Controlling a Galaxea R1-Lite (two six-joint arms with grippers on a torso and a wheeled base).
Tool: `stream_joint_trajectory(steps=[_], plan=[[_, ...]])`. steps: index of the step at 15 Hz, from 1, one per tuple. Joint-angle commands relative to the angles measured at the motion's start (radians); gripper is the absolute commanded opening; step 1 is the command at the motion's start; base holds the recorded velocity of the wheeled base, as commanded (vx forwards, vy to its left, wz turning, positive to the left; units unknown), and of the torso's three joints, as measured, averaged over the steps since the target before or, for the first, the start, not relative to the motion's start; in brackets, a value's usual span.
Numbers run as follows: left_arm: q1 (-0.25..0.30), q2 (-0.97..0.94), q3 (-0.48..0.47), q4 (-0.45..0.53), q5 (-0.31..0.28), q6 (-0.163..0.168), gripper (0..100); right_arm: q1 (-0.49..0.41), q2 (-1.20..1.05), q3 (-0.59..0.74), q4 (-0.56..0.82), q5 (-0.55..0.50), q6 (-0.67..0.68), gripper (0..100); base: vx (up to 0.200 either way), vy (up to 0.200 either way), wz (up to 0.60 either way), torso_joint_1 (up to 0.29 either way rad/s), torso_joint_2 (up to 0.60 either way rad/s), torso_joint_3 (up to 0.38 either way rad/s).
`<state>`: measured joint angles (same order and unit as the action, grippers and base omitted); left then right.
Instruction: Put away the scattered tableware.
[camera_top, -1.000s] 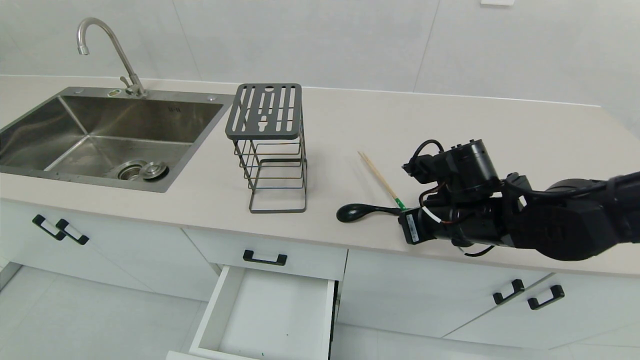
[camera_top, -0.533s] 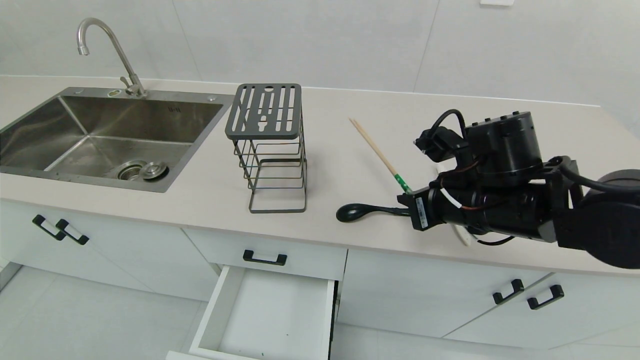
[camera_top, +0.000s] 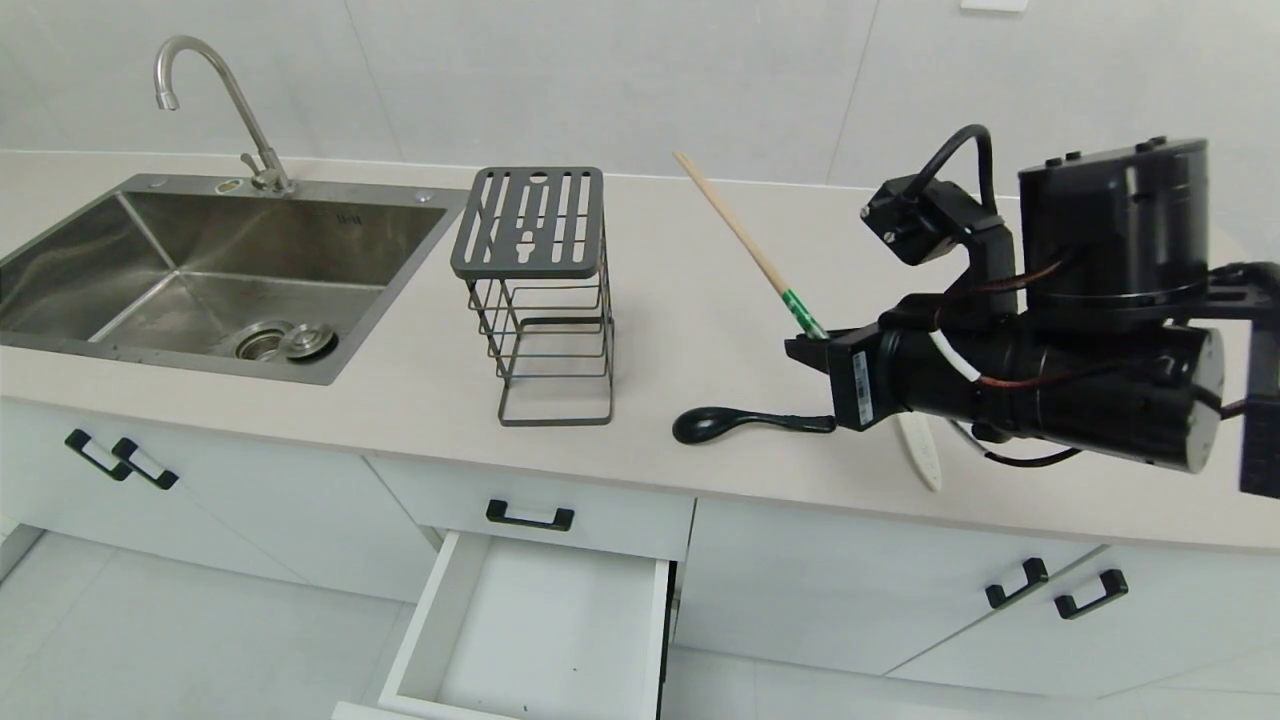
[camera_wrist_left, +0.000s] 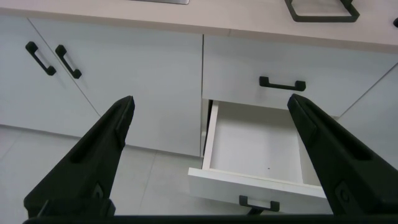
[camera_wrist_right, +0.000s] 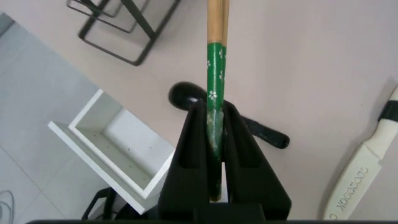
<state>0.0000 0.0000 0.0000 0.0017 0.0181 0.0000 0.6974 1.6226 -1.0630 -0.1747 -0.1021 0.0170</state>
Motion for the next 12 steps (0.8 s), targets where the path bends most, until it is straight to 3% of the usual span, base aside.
stream_joint_trajectory(steps=[1, 4, 8, 10, 12], plan=[[0.000, 0.002, 0.000, 0.000, 0.000, 0.000, 100, 0.043, -0.043, -0.008, -0.006, 0.018, -0.060, 0, 0.000, 0.000, 0.00, 0.000, 0.00, 0.000], [0.000, 0.002, 0.000, 0.000, 0.000, 0.000, 100, 0.109, -0.044, -0.003, -0.028, 0.059, -0.155, 0, 0.000, 0.000, 0.00, 0.000, 0.00, 0.000], [0.000, 0.002, 0.000, 0.000, 0.000, 0.000, 100, 0.165, -0.020, 0.038, -0.026, 0.070, -0.157, 0, 0.000, 0.000, 0.00, 0.000, 0.00, 0.000], [0.000, 0.002, 0.000, 0.000, 0.000, 0.000, 100, 0.174, 0.013, 0.031, -0.029, 0.156, -0.266, 0, 0.000, 0.000, 0.00, 0.000, 0.00, 0.000], [0.000, 0.002, 0.000, 0.000, 0.000, 0.000, 100, 0.194, 0.039, 0.028, -0.054, 0.167, -0.391, 0, 0.000, 0.000, 0.00, 0.000, 0.00, 0.000]])
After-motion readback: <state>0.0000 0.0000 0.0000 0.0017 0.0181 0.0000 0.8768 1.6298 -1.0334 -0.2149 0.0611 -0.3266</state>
